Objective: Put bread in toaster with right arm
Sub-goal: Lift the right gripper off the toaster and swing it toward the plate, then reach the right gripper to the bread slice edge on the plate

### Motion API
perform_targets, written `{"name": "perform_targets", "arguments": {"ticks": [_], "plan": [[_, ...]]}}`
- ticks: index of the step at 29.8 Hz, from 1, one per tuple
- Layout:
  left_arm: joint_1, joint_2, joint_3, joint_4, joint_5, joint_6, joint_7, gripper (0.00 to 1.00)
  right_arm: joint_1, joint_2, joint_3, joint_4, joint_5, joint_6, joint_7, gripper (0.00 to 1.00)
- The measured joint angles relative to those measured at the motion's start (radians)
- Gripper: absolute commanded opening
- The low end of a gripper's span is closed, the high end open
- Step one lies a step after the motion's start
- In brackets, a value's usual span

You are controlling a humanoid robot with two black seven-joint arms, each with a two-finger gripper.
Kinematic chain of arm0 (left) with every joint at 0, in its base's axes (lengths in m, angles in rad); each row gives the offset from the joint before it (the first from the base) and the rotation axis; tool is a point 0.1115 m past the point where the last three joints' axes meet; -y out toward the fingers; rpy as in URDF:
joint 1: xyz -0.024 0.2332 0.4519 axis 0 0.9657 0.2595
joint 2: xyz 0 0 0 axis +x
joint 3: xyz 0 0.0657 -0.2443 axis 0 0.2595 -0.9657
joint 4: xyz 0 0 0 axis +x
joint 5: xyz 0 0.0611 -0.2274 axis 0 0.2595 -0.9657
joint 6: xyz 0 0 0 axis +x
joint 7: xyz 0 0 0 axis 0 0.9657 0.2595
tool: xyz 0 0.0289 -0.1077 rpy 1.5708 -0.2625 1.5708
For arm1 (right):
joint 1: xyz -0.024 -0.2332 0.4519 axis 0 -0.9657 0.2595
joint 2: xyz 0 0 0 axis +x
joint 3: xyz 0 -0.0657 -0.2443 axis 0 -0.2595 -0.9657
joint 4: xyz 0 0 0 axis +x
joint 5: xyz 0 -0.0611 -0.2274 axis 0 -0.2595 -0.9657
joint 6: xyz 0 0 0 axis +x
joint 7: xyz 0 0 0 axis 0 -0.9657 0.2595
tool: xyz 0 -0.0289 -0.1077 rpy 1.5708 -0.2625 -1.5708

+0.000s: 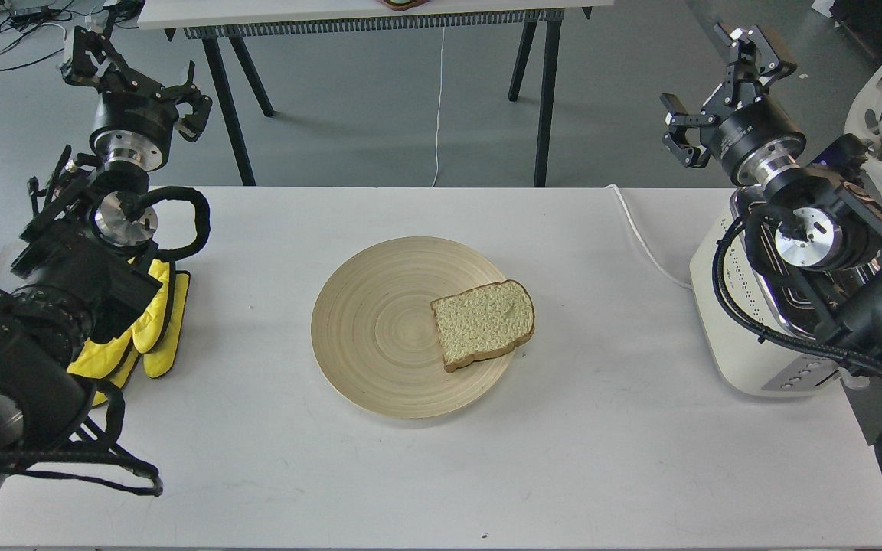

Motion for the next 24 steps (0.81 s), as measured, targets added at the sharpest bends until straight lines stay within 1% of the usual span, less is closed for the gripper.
{"name": "perform_targets", "arguments": {"ticks": [2,5,8,14,19,21,24], "plan": [[0.0,-0.001,0.0,0.0,0.0,0.0,0.0,1.0,0.001,-0.031,-0.026,0.058,-0.09,-0.009,0.0,0.99],[0.0,-0.002,0.0,0.0,0.0,0.0,0.0,1.0,0.004,-0.072,-0.113,0.123,-0.238,-0.029,0.0,0.98],[0.0,-0.004,0.0,0.0,0.0,0.0,0.0,1.0,0.007,-0.085,-0.205,0.146,-0.351,-0.06,-0.001,0.94],[0.0,-0.005,-0.001,0.0,0.0,0.0,0.0,1.0,-0.012,-0.088,-0.415,0.196,-0.534,-0.119,0.0,0.9],[0.0,-0.005,-0.001,0.0,0.0,0.0,0.0,1.0,-0.032,-0.073,-0.551,0.183,-0.621,-0.169,0.0,0.9],[0.0,-0.005,-0.001,0.0,0.0,0.0,0.0,1.0,-0.039,-0.061,-0.584,0.154,-0.654,-0.191,0.001,0.87],[0.0,-0.005,-0.001,0.0,0.0,0.0,0.0,1.0,-0.045,-0.009,-0.615,0.095,-0.67,-0.21,0.002,0.83]]}}
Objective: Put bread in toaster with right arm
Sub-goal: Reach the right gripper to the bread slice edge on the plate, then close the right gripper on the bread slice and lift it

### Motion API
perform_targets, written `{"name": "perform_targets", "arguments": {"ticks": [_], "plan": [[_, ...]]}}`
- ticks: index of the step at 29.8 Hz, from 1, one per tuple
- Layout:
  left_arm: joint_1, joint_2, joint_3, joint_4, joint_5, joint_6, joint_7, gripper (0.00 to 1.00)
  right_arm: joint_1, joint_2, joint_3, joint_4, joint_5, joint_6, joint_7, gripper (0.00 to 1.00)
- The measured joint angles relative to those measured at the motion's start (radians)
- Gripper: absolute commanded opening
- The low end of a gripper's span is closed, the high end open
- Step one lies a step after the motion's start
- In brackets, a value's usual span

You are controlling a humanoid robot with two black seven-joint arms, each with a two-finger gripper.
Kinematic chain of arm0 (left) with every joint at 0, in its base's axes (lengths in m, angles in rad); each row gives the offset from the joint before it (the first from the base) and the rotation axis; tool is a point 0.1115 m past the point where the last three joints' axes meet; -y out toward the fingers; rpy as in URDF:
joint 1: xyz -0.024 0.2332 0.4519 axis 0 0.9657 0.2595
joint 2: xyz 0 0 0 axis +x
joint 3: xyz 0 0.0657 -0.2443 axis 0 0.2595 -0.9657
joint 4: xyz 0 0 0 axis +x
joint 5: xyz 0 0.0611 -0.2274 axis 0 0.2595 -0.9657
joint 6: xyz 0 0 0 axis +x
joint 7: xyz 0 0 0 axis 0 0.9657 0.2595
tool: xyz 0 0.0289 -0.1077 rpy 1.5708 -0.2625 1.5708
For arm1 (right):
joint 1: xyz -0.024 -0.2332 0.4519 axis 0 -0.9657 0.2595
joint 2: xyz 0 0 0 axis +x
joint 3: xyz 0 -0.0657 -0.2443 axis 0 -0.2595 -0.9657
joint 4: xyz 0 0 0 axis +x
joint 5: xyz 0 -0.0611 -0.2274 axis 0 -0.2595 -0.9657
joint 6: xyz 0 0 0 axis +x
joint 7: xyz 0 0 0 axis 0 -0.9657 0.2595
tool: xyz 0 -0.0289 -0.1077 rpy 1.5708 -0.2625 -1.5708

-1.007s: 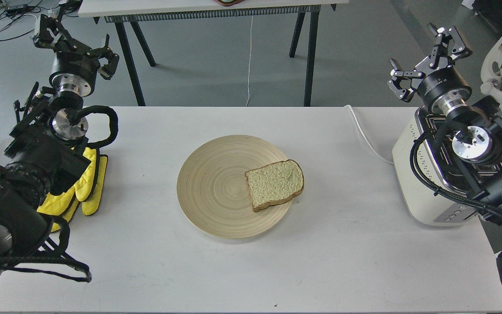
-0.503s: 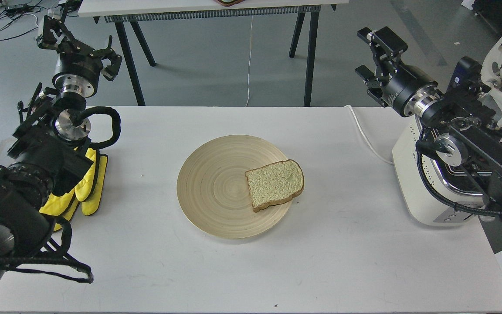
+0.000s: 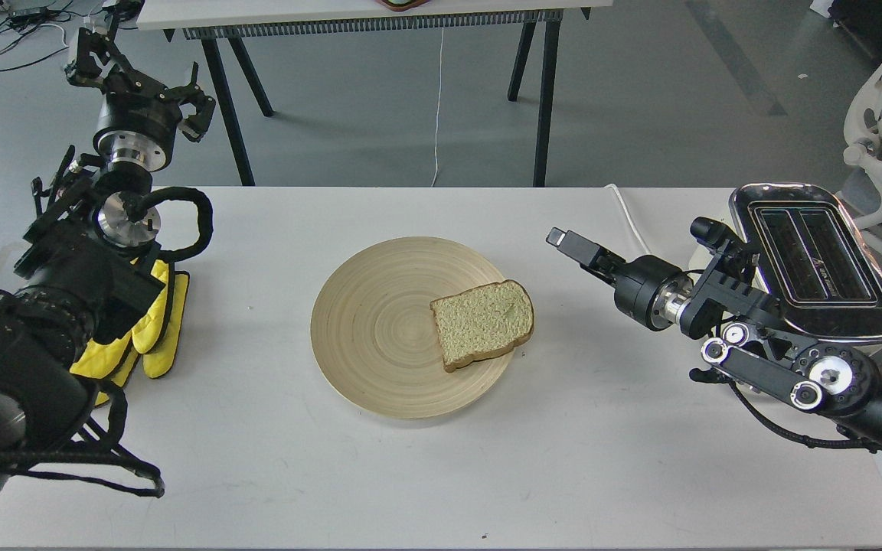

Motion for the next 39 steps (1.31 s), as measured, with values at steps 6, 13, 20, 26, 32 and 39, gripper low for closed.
{"name": "perform_targets", "arguments": {"ticks": [6,13,20,26,32,39], "plan": [[0.0,0.0,0.001,0.0,0.0,0.0,0.001,1.0,-0.008,0.094,-0.037,-0.085,-0.002,-0.004,0.0,0.78],[0.0,0.0,0.001,0.0,0.0,0.0,0.001,1.0,-0.036,0.142,-0.064,-0.097,0.0,-0.003,-0.01,0.77],[0.0,0.0,0.001,0.0,0.0,0.0,0.001,1.0,-0.044,0.168,-0.065,-0.137,0.002,-0.003,-0.01,0.68],[0.0,0.0,0.001,0.0,0.0,0.0,0.001,1.0,-0.044,0.184,-0.064,-0.138,0.003,-0.001,-0.01,0.44],[0.0,0.0,-0.001,0.0,0.0,0.0,0.001,1.0,-0.044,0.184,-0.066,-0.138,0.003,0.004,-0.012,0.31],[0.0,0.0,0.0,0.0,0.0,0.0,0.001,1.0,-0.043,0.176,-0.067,-0.128,0.001,0.005,-0.012,0.13]]}}
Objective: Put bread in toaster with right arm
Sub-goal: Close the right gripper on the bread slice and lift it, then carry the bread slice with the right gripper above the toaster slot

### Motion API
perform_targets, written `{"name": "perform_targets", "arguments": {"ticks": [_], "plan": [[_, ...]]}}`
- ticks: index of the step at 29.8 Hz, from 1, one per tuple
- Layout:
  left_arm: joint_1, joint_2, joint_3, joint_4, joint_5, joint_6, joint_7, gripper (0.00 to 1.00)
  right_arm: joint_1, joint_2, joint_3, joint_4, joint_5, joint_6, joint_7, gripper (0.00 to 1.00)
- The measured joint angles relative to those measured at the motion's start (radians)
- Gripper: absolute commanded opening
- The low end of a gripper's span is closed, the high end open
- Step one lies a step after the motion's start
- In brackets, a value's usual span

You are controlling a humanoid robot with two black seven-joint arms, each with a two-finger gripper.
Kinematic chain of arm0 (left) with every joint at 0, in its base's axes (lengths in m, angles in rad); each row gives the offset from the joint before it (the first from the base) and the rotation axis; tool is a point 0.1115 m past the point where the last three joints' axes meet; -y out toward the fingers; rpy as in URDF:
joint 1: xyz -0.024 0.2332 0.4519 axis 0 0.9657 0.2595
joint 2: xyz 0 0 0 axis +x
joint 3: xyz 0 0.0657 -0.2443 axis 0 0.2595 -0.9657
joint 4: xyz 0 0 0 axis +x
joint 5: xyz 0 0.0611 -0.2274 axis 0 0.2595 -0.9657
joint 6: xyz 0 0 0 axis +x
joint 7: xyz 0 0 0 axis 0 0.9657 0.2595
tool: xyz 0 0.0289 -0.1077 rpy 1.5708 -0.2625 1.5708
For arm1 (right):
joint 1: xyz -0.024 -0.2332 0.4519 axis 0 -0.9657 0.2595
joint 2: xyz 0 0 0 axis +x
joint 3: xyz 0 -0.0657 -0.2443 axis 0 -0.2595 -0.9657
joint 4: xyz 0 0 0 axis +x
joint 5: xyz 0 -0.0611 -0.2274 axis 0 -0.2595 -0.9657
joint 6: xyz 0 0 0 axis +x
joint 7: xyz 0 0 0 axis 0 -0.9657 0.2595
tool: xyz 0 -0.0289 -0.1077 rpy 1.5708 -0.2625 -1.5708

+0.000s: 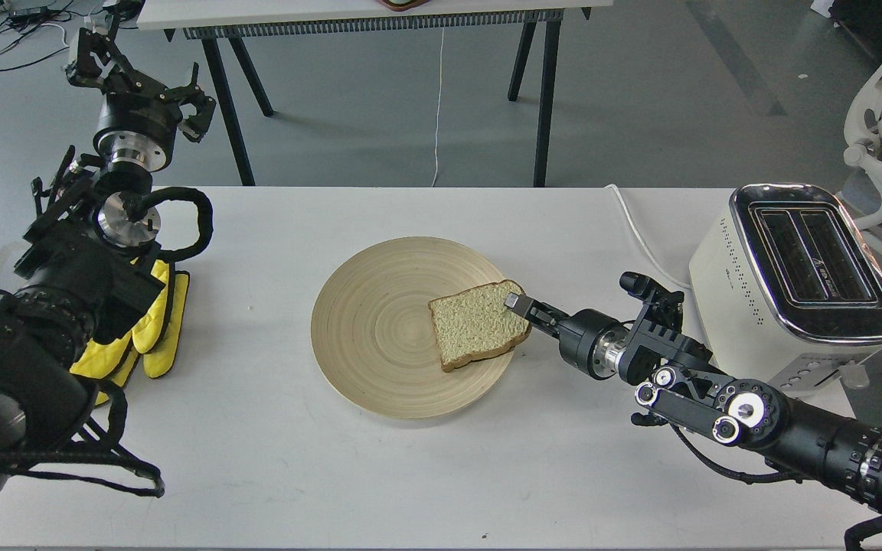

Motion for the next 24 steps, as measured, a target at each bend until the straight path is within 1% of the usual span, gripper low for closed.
{"name": "perform_targets", "arguments": {"ticks": [4,8,12,15,18,24], "plan": [[0.0,0.0,0.0,0.0,0.0,0.0,0.0,1.0,0.007,-0.004,0.001,0.006,0.0,-0.001,0.005,0.06],[0.0,0.0,0.0,0.0,0.0,0.0,0.0,1.0,0.018,-0.032,0.006,0.044,0.002,-0.001,0.007,0.06],[0.001,0.0,0.0,0.0,0.0,0.0,0.0,1.0,0.051,-0.114,0.009,0.131,0.002,-0.003,0.005,0.06],[0.001,0.0,0.0,0.0,0.0,0.0,0.0,1.0,0.08,-0.208,0.009,0.207,0.003,-0.003,0.002,0.07],[0.001,0.0,0.0,0.0,0.0,0.0,-0.001,1.0,0.114,-0.335,0.009,0.288,0.004,-0.002,0.001,0.07],[0.001,0.0,0.0,0.0,0.0,0.0,-0.001,1.0,0.214,-0.652,0.013,0.467,0.009,0.02,-0.001,0.07]]}}
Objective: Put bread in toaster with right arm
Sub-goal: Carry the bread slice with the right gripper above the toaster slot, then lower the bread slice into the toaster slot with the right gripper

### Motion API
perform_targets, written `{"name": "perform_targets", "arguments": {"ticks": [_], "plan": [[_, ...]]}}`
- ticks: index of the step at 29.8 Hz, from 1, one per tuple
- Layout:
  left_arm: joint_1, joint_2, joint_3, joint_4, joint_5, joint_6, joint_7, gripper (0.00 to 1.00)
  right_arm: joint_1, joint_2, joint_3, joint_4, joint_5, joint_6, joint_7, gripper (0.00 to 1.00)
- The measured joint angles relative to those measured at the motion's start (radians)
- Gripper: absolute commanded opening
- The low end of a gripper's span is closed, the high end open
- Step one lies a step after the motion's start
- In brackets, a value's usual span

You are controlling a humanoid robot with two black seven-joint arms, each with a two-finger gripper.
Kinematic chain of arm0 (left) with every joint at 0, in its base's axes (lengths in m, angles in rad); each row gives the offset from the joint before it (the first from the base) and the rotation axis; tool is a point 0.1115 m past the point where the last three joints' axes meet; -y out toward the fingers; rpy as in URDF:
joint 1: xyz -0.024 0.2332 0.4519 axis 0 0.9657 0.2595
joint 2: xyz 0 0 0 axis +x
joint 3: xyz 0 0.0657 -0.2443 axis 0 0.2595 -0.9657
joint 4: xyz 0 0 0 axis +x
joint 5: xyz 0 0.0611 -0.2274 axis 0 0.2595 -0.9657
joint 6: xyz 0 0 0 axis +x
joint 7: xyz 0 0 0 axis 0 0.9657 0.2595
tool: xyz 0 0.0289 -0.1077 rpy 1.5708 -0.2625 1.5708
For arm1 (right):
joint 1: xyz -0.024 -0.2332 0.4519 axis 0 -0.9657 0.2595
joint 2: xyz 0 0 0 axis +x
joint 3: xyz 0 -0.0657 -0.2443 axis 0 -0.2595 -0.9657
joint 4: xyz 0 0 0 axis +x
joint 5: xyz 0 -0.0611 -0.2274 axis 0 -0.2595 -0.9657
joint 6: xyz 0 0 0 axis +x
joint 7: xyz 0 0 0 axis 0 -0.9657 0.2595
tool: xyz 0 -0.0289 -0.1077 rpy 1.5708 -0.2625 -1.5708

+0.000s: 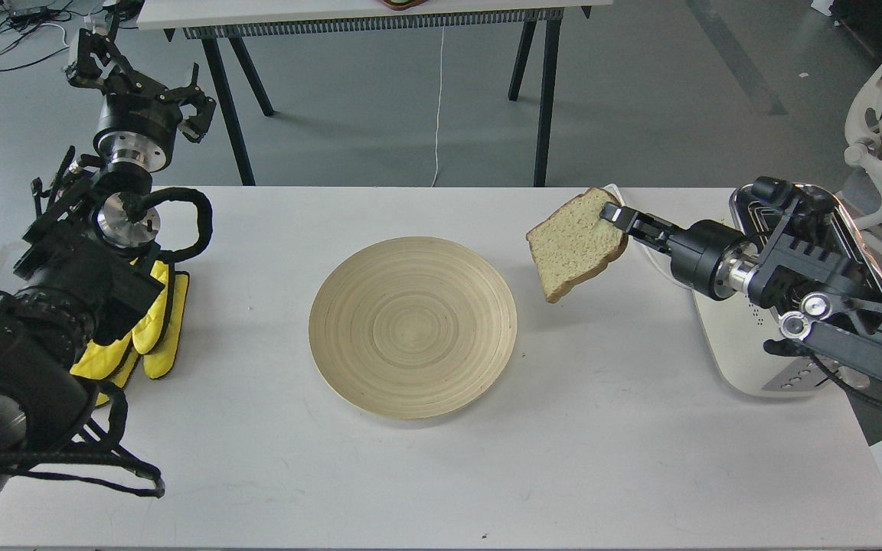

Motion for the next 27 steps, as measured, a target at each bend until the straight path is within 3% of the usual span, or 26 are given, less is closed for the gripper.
{"name": "perform_targets", "arguments": {"ticks": [6,11,18,27], "plan": [[-0.001,-0.001,0.0,0.0,0.0,0.0,0.0,1.0,0.038,-0.286,-0.004,0.122,-0.048,0.057,-0.002,0.07],[-0.001,-0.001,0.001,0.0,0.0,0.0,0.0,1.0,0.04,-0.425,-0.002,0.139,-0.141,0.085,-0.002,0.07],[-0.001,-0.003,0.002,0.0,0.0,0.0,0.001,1.0,0.031,-0.511,-0.006,0.136,-0.159,0.087,-0.001,0.07],[-0.001,-0.003,0.002,0.0,0.0,0.0,0.001,1.0,0.019,-0.507,-0.031,0.124,-0.162,0.087,-0.003,0.08]]}}
